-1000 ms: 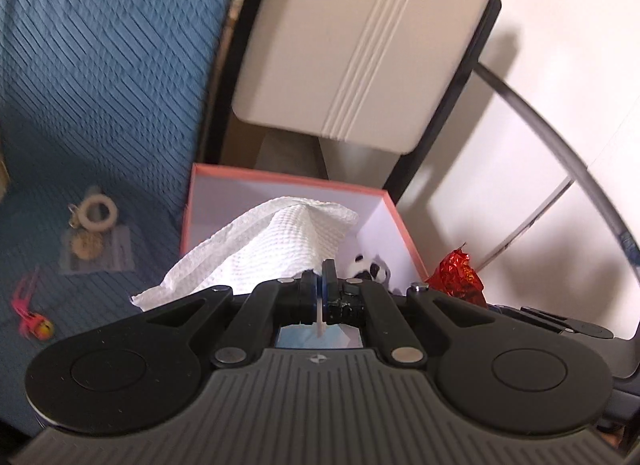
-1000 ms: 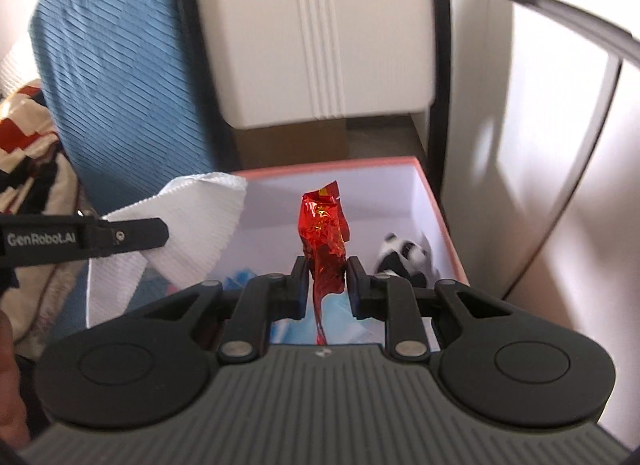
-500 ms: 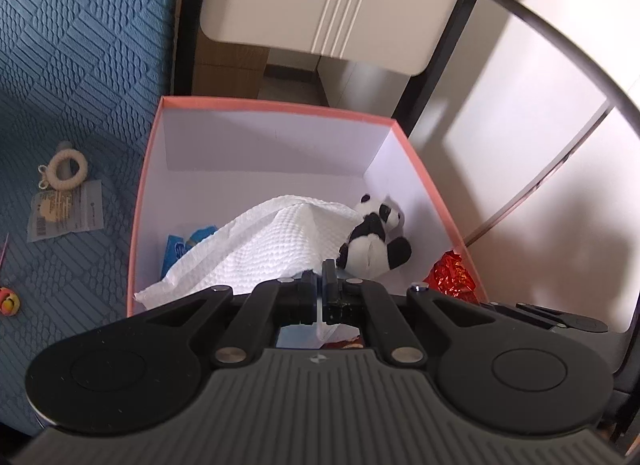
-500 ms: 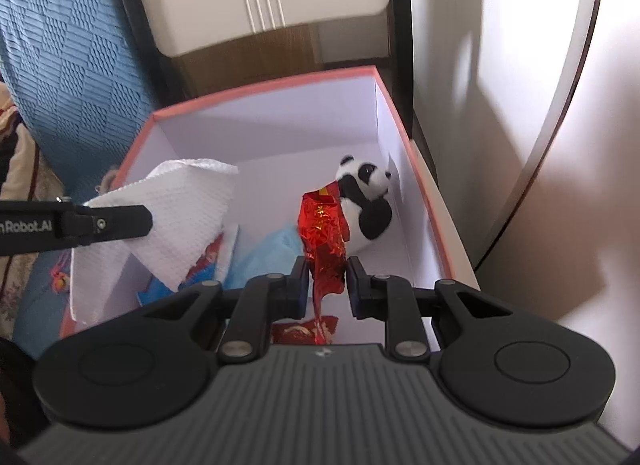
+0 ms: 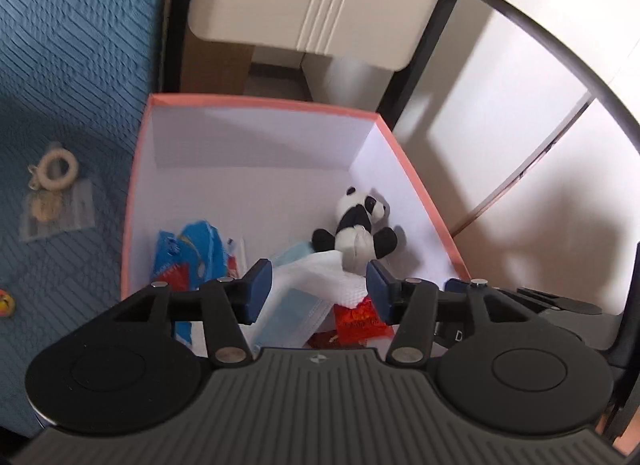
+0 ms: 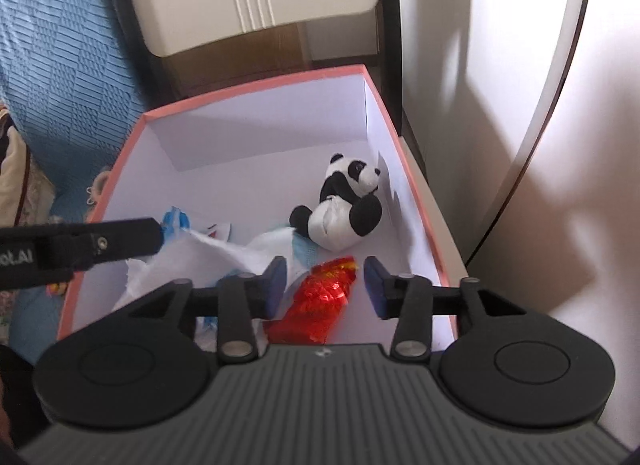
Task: Organize soft objects
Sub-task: 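Open both tools to drop the tissue and wrapper into the box, then move both open tools back over the cushion toward the remaining items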
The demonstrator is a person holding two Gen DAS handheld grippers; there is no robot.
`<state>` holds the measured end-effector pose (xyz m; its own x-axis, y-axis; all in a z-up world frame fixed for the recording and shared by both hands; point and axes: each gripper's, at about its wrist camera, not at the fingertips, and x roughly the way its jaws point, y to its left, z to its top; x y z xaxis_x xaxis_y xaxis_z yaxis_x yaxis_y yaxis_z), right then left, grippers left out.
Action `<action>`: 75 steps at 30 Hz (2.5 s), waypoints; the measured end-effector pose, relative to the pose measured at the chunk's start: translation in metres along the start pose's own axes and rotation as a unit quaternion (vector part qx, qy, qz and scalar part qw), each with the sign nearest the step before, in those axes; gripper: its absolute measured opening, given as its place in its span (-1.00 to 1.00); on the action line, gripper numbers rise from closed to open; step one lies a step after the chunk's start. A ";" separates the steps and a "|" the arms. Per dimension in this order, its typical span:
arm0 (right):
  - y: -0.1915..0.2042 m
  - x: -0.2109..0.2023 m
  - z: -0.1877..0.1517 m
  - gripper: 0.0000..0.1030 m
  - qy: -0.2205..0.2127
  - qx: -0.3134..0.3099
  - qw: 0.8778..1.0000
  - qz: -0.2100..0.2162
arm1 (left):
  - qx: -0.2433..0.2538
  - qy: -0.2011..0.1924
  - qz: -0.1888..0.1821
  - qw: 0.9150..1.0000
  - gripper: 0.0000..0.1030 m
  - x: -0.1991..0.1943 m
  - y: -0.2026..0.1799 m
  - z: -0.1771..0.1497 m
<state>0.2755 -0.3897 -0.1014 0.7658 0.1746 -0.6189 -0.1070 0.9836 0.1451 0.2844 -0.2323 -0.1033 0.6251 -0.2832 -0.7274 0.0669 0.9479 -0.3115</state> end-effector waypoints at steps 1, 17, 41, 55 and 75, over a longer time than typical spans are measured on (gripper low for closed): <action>0.001 -0.004 0.001 -0.07 -0.004 0.000 1.000 -0.002 | 0.003 -0.006 0.002 1.000 0.13 -0.006 0.000 0.001; 0.056 -0.096 0.021 -0.07 -0.091 -0.016 0.995 0.026 | 0.035 -0.138 0.009 0.990 0.14 -0.137 0.020 0.008; 0.193 -0.086 -0.046 -0.07 -0.100 -0.072 0.989 0.088 | 0.010 -0.181 0.085 0.980 0.14 -0.195 0.159 -0.066; 0.231 -0.044 -0.085 -0.07 -0.076 -0.111 0.985 0.110 | -0.009 -0.168 0.139 0.976 0.14 -0.172 0.226 -0.105; 0.258 -0.003 -0.091 -0.07 -0.078 -0.138 0.976 0.149 | -0.064 -0.147 0.154 0.975 0.14 -0.094 0.293 -0.123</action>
<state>0.1880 -0.1325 -0.1321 0.7592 0.4677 -0.4527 -0.4909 0.8681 0.0737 0.1499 0.0539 -0.2016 0.7966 0.0847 -0.5986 -0.2460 0.9498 -0.1931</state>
